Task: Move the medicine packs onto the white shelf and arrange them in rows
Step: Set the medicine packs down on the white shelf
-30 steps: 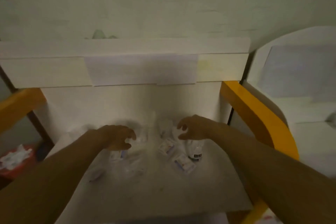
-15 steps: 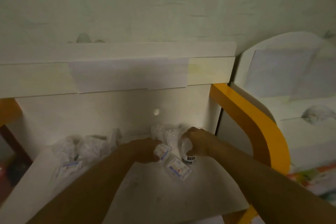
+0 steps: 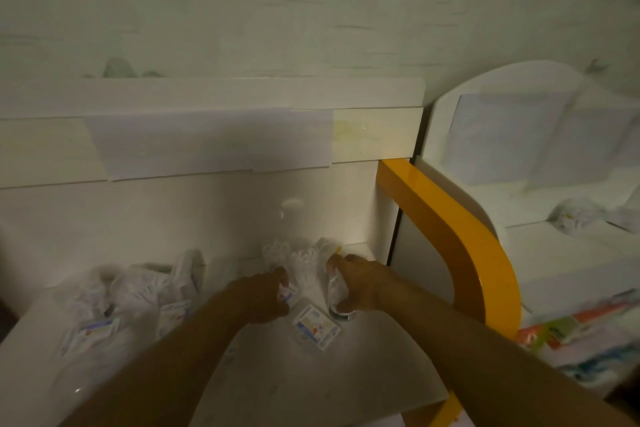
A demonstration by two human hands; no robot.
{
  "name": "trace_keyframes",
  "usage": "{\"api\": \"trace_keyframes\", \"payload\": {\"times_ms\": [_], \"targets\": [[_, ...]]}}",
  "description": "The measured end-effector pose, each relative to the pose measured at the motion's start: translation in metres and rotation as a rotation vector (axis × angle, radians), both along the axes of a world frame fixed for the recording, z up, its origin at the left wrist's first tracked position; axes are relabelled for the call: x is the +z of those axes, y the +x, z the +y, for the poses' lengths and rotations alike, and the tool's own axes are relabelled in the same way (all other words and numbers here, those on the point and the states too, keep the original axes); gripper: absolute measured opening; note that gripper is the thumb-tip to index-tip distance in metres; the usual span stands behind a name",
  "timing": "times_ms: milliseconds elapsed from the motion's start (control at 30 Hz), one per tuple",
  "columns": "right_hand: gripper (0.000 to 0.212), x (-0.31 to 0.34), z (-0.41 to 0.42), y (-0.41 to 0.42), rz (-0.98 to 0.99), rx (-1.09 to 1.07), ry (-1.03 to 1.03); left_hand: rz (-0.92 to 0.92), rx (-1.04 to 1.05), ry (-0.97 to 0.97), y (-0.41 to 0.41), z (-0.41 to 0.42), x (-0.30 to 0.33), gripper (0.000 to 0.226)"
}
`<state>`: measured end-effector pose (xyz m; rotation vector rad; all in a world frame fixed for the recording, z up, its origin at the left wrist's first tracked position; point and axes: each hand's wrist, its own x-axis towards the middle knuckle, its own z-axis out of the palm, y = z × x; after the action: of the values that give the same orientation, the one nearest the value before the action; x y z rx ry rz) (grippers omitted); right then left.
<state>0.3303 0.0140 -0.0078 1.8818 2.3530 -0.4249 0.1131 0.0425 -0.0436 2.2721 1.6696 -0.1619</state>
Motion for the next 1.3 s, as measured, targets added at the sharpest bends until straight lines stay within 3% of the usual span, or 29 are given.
{"api": "trace_keyframes", "payload": {"times_ms": [233, 433, 700, 867, 1100, 1233, 1300], "targets": [[0.074, 0.013, -0.004, 0.001, 0.022, 0.006, 0.033, 0.088, -0.075, 0.112, -0.004, -0.005, 0.017, 0.066], [0.071, 0.070, 0.003, 0.004, 0.043, 0.005, 0.153, 0.119, -0.147, 0.230, -0.019, 0.003, 0.092, 0.067], [0.070, 0.156, -0.019, 0.023, 0.016, 0.011, 0.406, 0.009, -0.342, 0.414, 0.002, 0.005, 0.192, 0.062], [0.069, 0.203, -0.037, 0.064, 0.022, -0.055, 0.536, -0.114, -0.431, 0.410, 0.049, -0.008, 0.229, 0.071], [0.070, 0.223, -0.054, 0.166, 0.081, -0.144, 0.534, -0.186, -0.414, 0.467, 0.148, -0.032, 0.265, 0.058], [0.070, 0.220, -0.073, 0.249, 0.045, -0.191, 0.481, -0.188, -0.449, 0.400, 0.222, -0.039, 0.269, 0.092], [0.069, 0.217, -0.081, 0.291, 0.058, -0.228, 0.482, -0.191, -0.475, 0.376, 0.263, -0.040, 0.261, 0.084]]}}
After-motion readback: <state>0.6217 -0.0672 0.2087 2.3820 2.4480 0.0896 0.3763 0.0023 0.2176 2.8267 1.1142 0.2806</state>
